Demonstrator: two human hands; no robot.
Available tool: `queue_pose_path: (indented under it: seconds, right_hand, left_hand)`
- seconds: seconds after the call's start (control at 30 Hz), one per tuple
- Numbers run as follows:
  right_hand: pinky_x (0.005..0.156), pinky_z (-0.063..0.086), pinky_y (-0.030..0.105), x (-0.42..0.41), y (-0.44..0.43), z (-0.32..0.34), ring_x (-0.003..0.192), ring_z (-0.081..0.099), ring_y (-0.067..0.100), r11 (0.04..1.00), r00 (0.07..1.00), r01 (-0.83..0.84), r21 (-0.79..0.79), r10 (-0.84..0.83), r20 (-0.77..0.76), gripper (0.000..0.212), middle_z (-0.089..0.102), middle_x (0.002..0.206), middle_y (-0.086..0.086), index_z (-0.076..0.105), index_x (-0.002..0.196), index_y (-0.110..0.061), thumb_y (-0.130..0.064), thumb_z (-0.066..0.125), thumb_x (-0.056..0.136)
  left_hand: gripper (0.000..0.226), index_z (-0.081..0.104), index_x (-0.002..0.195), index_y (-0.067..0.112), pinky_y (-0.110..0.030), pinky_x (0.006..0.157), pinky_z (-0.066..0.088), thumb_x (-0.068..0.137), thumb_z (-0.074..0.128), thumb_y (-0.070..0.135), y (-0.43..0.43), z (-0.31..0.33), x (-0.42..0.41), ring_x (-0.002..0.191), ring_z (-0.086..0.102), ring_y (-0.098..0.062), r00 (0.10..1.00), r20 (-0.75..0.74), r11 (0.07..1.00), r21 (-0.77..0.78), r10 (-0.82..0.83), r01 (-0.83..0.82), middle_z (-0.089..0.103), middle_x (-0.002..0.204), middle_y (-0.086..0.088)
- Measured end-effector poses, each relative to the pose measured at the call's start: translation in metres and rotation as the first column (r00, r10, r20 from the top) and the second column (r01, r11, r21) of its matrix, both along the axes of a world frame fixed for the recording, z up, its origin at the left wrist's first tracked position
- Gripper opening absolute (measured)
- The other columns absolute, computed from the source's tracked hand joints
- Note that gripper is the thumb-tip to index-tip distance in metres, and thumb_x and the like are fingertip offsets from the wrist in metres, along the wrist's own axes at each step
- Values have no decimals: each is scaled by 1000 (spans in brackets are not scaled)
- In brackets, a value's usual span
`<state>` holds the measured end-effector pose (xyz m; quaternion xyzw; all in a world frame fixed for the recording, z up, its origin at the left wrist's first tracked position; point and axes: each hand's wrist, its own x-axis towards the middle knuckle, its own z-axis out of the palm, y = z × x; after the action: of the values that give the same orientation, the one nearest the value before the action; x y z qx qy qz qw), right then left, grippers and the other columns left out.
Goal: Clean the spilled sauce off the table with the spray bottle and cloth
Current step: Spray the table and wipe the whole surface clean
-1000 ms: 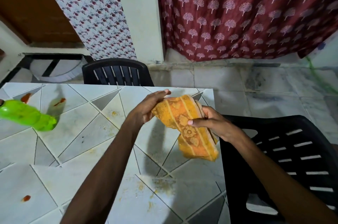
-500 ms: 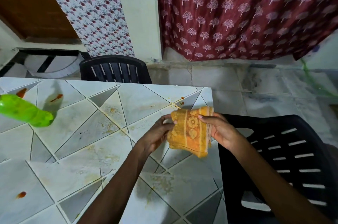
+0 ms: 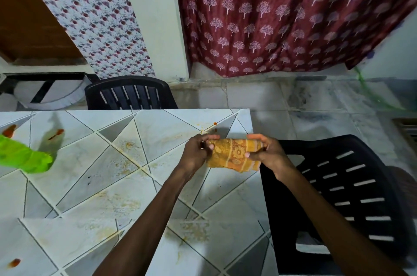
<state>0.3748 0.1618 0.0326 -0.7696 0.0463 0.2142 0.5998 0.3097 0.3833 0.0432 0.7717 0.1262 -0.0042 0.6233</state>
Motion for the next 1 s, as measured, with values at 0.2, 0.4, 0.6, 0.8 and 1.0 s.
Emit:
queue_pose_path:
  seconds: [0.2,0.4,0.6,0.8,1.0]
  right_hand:
    - [82,52,27,27,10,10,96,66,23,859,896,-37,-511,255,364,44,70,103,4,75,106,-16,-16,92,65]
    - [88,52,36,71,15,8,124,49,26,778,706,140,-612,355,613,32,53,138,2,70,104,-12,-11,81,74]
    - [103,51,47,69,-4,-58,119,60,37,549,566,-14,-836,694,446,38,71,108,11,71,97,-9,-2,80,61]
    - [120,21,52,57,-16,-92,128,50,34,264,540,-232,-936,835,102,36,69,115,8,75,100,-16,-37,52,81]
    - [119,20,58,59,36,-98,151,20,37,438,555,-254,-862,796,241,76,26,165,7,40,150,-31,-75,36,89]
  left_hand:
    - [27,69,99,11,-10,65,39,75,72,-1,-15,6,28,77,54,-12,982,188,791,599,16,-128,55,96,-1]
    - [20,52,101,4,-25,66,43,82,55,-3,-12,14,73,79,52,-7,943,311,700,700,-121,-142,49,94,5]
    - [26,59,97,9,-41,68,44,72,67,11,-7,-54,64,82,53,-36,961,124,567,822,-249,41,62,89,-11]
    - [20,67,97,9,-39,75,51,80,54,9,13,-120,23,88,59,-35,933,21,586,783,-359,208,67,95,-13]
    - [59,46,142,22,-46,112,33,93,46,54,43,-127,47,140,34,-29,994,-36,533,842,-106,88,42,151,-8]
